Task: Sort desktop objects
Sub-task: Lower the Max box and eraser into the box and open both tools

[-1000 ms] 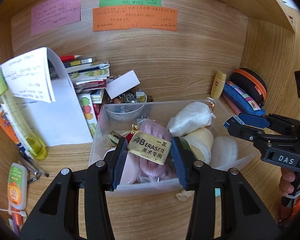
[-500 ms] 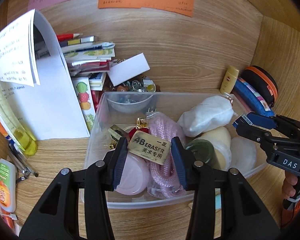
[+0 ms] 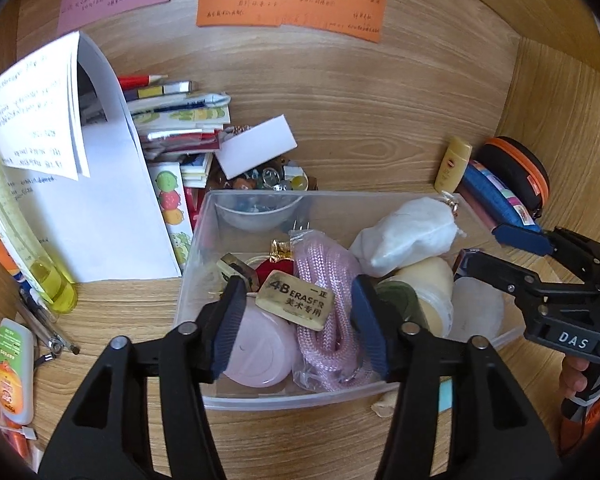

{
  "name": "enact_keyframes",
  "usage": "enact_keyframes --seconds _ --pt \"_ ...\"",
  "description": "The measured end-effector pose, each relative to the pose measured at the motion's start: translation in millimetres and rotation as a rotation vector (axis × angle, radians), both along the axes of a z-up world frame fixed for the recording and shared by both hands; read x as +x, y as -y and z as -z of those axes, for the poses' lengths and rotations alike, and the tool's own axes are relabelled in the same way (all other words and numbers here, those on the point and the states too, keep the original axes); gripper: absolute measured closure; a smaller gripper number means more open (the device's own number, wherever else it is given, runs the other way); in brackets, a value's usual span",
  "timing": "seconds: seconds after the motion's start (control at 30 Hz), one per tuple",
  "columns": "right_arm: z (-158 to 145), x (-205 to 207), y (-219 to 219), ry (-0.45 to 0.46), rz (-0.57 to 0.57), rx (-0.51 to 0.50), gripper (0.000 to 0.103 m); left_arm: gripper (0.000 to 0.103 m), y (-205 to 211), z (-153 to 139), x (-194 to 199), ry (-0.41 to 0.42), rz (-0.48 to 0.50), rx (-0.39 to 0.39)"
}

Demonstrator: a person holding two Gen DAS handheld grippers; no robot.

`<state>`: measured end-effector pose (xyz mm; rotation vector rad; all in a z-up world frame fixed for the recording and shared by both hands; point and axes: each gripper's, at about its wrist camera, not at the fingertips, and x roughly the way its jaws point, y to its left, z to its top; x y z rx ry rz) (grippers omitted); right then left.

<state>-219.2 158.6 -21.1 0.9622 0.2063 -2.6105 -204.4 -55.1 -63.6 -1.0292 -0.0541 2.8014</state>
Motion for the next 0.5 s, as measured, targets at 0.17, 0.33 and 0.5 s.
enact_keyframes --seconds 0.17,0.33,0.5 --pt "-11.3 8.4 -2.0 -0.039 0.016 -0.003 0.037 0.037 0.4 -9.7 9.2 -0.029 -0.008 -0.012" --pt "-18.9 21.6 -5.7 -0.062 0.059 -0.004 0.021 0.029 3.6 -17.6 25.8 -0.063 -0.024 -0.027" --pt "-18.9 36.9 -6.9 -0.054 0.087 -0.007 0.021 0.016 8.5 -15.3 42.2 -0.069 -0.043 -0.036"
